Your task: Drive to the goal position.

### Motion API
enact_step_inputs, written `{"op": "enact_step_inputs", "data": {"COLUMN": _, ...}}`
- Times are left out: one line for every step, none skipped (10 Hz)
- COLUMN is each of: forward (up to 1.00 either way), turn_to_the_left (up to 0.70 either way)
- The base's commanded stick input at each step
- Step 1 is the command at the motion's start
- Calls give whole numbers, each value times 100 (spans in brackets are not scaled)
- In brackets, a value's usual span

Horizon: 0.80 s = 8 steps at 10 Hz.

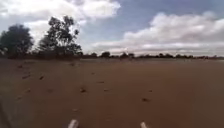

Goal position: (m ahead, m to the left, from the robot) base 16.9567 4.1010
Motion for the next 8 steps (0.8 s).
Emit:
{"op": "enact_step_inputs", "data": {"forward": 70, "turn_to_the_left": 0}}
{"op": "enact_step_inputs", "data": {"forward": 70, "turn_to_the_left": 0}}
{"op": "enact_step_inputs", "data": {"forward": 70, "turn_to_the_left": 0}}
{"op": "enact_step_inputs", "data": {"forward": 70, "turn_to_the_left": 0}}
{"op": "enact_step_inputs", "data": {"forward": 70, "turn_to_the_left": 0}}
{"op": "enact_step_inputs", "data": {"forward": 70, "turn_to_the_left": 0}}
{"op": "enact_step_inputs", "data": {"forward": 70, "turn_to_the_left": 0}}
{"op": "enact_step_inputs", "data": {"forward": 70, "turn_to_the_left": 0}}
